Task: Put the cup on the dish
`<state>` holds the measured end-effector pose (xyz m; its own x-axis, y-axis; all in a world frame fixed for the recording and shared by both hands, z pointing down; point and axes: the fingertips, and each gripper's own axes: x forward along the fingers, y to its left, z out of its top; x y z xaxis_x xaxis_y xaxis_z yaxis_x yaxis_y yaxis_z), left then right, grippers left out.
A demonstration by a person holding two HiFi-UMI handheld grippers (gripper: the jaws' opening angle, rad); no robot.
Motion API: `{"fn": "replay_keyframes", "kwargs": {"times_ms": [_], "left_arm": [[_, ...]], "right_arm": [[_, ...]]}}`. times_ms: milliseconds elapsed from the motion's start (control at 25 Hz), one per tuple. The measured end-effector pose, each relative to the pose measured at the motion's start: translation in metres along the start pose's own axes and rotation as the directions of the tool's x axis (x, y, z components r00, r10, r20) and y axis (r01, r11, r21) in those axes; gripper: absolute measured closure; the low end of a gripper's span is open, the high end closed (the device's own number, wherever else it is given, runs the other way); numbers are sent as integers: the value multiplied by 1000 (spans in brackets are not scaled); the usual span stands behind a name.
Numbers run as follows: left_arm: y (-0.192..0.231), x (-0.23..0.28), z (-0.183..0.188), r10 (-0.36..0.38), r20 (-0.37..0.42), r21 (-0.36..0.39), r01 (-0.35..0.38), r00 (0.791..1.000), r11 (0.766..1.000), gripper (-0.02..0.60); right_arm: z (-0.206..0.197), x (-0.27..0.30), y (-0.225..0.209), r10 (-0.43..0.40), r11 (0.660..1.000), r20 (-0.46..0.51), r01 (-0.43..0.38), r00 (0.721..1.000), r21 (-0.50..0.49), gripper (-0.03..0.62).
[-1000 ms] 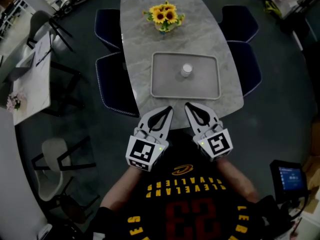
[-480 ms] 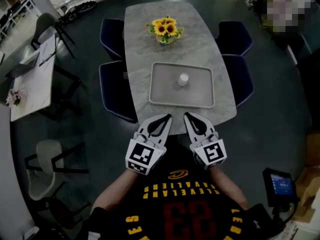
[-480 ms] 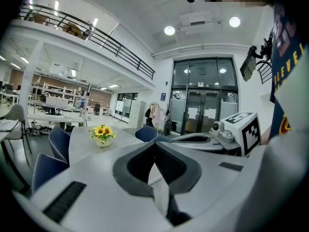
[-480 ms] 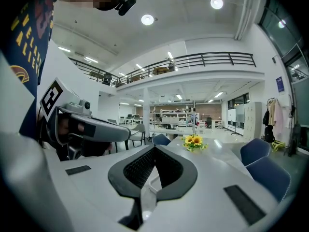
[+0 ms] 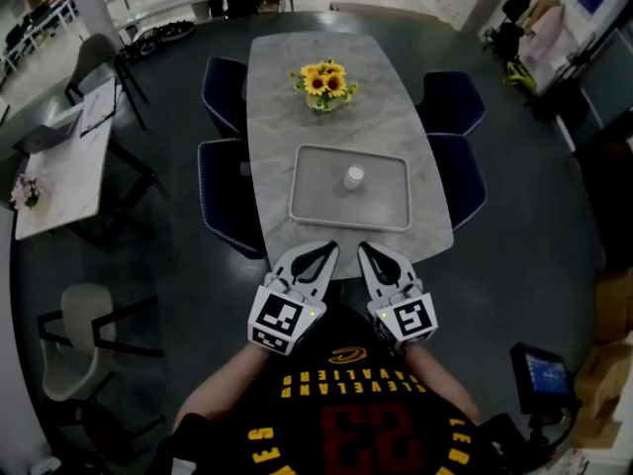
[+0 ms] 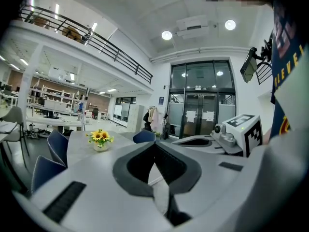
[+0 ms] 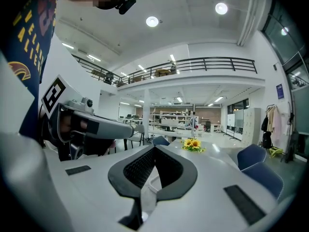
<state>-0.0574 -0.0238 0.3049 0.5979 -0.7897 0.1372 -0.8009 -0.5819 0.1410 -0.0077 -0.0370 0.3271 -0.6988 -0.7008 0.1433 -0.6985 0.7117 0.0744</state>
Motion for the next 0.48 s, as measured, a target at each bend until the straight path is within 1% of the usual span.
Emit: {"fn": "replay_keyframes", "kwargs": {"times_ms": [80,200,240,360,480], "left_arm": [[1,-1,-3,-17,5,1,17,1000,1000,580],[7,-2,-13,-39,8,-3,39,999,999,580],[12,-4,-16,-29,10,-7,29,1000,1000,580],[22,-9,-25,37,18,-21,-37,999,999,580],[18,-11,-34,80,9,-41,-79,997,996,580]], "right_arm": [[-5,-1,2,-16,1000,-9,15,1000,-16,588],[-17,4,7,-36,999,-49,34,998,-34,588],[-20,9,9,-25,999,-58,23,998,-34,587],[-18,23,15,41,999,-48,-42,998,-28,586],[-17,22,14,83,995,-32,-84,996,-47,588]]}}
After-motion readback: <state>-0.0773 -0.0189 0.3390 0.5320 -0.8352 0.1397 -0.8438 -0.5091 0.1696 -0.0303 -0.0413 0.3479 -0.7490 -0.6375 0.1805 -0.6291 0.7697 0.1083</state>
